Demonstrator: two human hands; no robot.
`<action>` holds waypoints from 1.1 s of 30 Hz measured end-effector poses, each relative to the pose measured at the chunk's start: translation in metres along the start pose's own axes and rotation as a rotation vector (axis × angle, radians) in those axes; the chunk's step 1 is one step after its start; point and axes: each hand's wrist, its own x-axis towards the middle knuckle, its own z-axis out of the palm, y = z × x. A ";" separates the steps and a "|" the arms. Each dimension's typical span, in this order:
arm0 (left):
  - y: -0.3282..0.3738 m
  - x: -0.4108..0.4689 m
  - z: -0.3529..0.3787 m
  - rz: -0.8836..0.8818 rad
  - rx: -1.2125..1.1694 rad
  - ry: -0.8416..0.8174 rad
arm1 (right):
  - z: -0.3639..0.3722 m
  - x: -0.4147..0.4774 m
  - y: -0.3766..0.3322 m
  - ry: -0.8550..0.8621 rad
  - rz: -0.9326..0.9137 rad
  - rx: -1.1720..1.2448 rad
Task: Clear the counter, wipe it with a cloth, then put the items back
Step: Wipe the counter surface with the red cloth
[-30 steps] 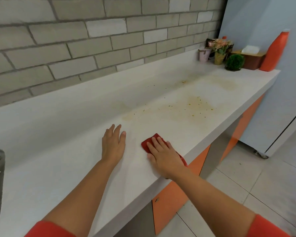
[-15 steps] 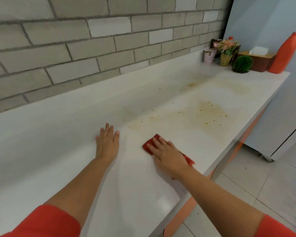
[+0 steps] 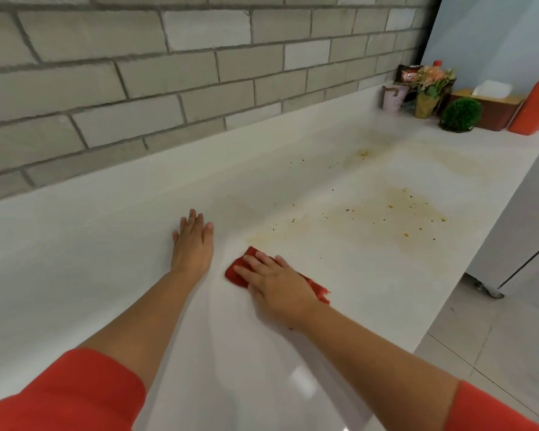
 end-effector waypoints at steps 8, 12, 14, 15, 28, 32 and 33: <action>-0.009 0.008 0.008 -0.007 -0.060 0.024 | -0.030 0.023 0.101 0.024 0.445 -0.041; -0.007 0.010 0.010 -0.001 -0.068 0.032 | -0.017 -0.017 0.051 0.081 0.398 -0.031; -0.007 0.010 0.011 -0.004 -0.067 0.028 | -0.010 -0.023 0.018 0.068 0.252 -0.029; -0.007 0.010 0.011 -0.004 -0.071 0.029 | -0.008 -0.019 0.009 0.059 0.199 -0.035; -0.007 0.006 0.008 -0.043 -0.163 0.061 | -0.009 0.017 0.047 0.103 0.324 -0.038; -0.004 0.005 0.008 -0.058 -0.182 0.073 | -0.004 0.015 0.005 0.036 0.088 -0.044; -0.004 0.005 0.008 -0.062 -0.189 0.077 | -0.005 0.028 0.004 0.015 0.043 -0.052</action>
